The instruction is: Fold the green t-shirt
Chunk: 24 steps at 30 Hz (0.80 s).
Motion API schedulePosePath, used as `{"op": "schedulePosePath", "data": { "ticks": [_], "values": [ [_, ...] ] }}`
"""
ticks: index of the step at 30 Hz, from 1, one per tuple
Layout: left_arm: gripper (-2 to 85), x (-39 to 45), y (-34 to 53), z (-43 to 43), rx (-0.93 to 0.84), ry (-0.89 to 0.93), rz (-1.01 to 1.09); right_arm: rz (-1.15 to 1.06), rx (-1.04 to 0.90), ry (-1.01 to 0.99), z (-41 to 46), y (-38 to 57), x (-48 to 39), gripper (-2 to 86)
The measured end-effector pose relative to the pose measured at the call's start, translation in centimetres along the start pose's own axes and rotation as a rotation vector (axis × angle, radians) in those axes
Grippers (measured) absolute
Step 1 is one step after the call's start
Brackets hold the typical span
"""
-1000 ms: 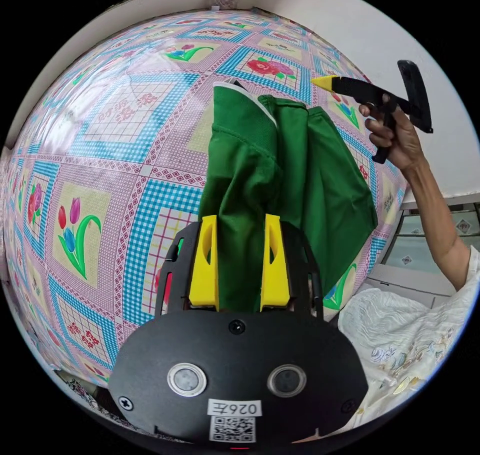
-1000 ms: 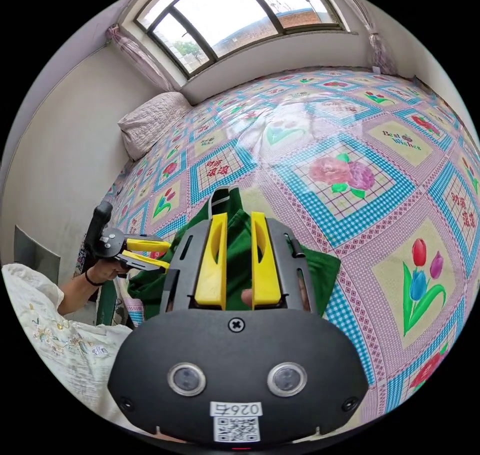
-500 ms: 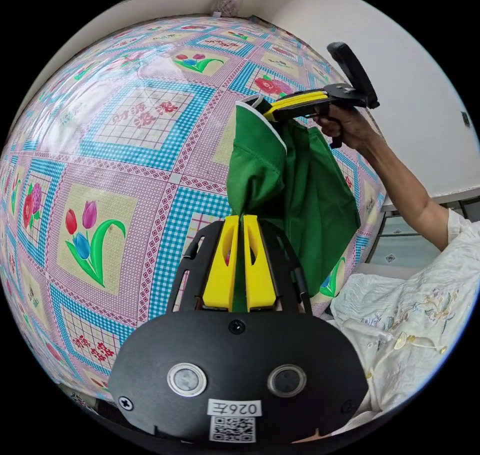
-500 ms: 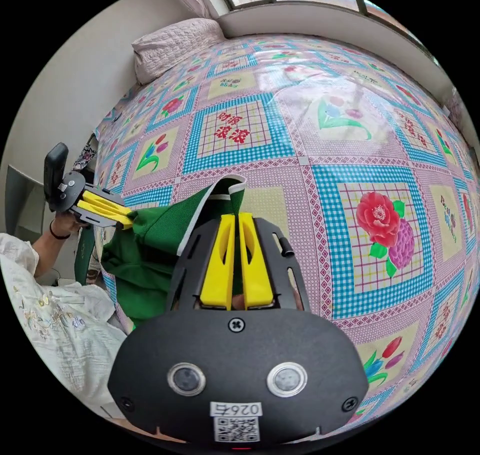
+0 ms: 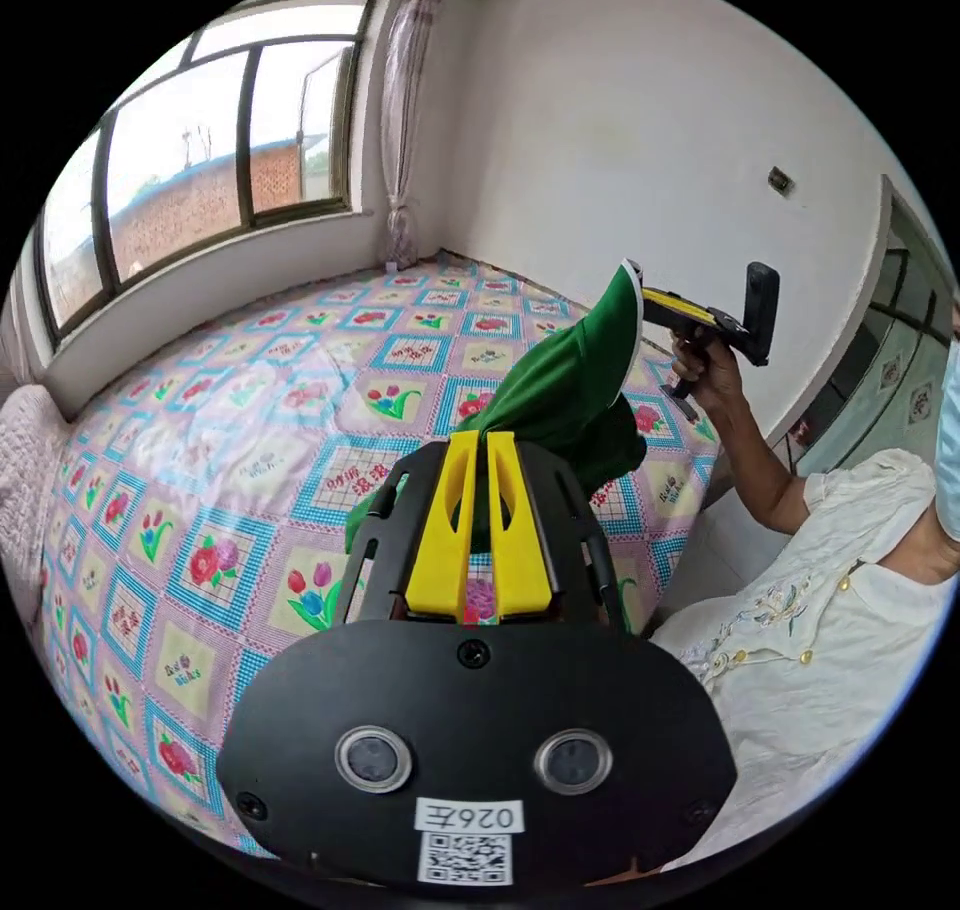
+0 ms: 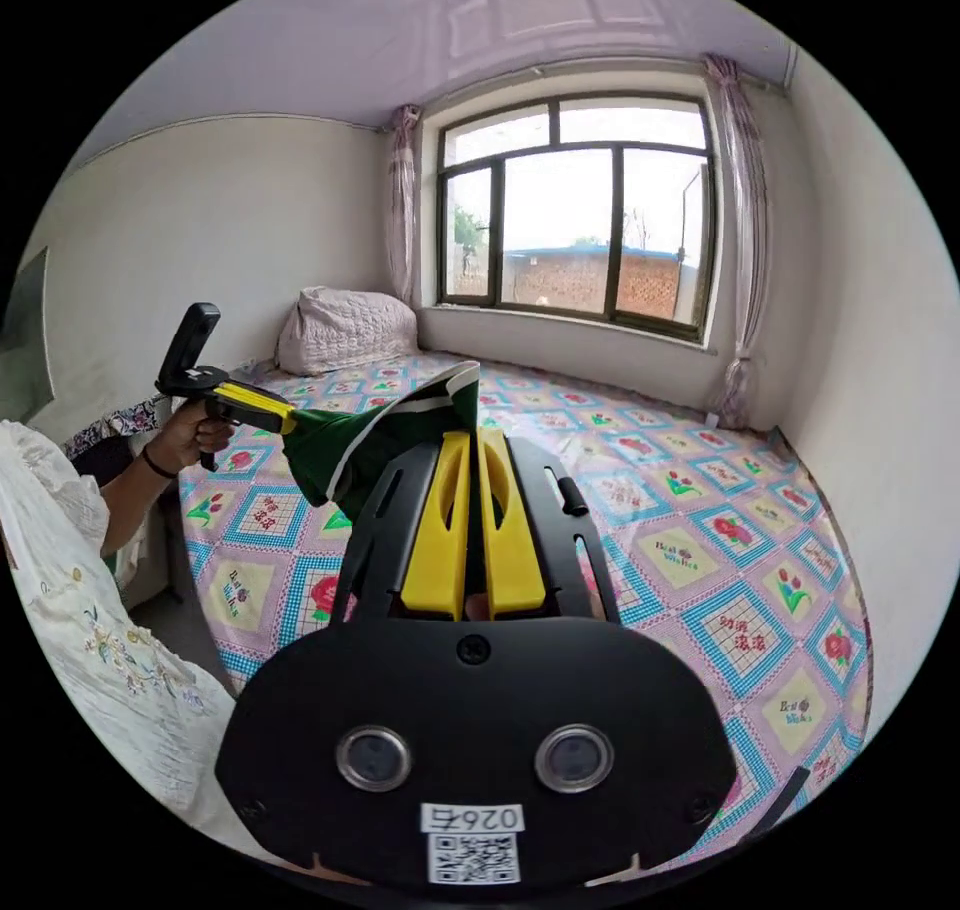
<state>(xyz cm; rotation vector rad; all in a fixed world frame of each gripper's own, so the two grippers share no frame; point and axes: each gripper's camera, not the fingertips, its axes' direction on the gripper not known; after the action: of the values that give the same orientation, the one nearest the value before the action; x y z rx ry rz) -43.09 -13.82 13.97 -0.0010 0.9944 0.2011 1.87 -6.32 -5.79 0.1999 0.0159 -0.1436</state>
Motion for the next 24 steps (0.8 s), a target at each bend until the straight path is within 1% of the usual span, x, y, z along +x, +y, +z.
{"op": "schedulePosePath", "data": {
  "ticks": [2, 5, 11, 13, 15, 19, 21, 24],
  "values": [
    [-0.1, 3.8, -1.0, -6.2, 0.099, -0.089, 0.071, -0.072, 0.108, 0.092, -6.3, -1.6, -3.8, -1.6],
    [-0.1, 8.7, -1.4, -12.4, 0.186, -0.172, 0.165, -0.154, 0.208, 0.209, -12.9, -2.9, -8.2, -1.6],
    [-0.2, 17.5, -1.4, -20.3, 0.280, -0.285, 0.287, -0.250, 0.355, 0.420, -23.3, -4.1, -15.5, -1.5],
    [-0.3, 19.5, -1.6, -22.6, 0.317, -0.307, 0.310, -0.278, 0.393, 0.456, -26.1, -4.7, -17.3, -1.5],
    [-0.3, 21.0, -2.0, -25.0, 0.347, -0.305, 0.325, -0.299, 0.429, 0.472, -28.9, -5.5, -18.8, -1.5],
    [-0.3, 22.8, -4.4, -28.9, 0.375, -0.232, 0.349, -0.349, 0.510, 0.543, -34.1, -7.4, -21.7, -1.5],
    [-0.3, 22.8, -5.9, -29.0, 0.367, -0.204, 0.350, -0.366, 0.509, 0.577, -34.8, -8.5, -22.1, -1.5],
    [-0.3, 21.6, -8.6, -26.0, 0.322, -0.162, 0.339, -0.369, 0.442, 0.603, -33.2, -10.2, -20.9, -1.5]
  ]
}}
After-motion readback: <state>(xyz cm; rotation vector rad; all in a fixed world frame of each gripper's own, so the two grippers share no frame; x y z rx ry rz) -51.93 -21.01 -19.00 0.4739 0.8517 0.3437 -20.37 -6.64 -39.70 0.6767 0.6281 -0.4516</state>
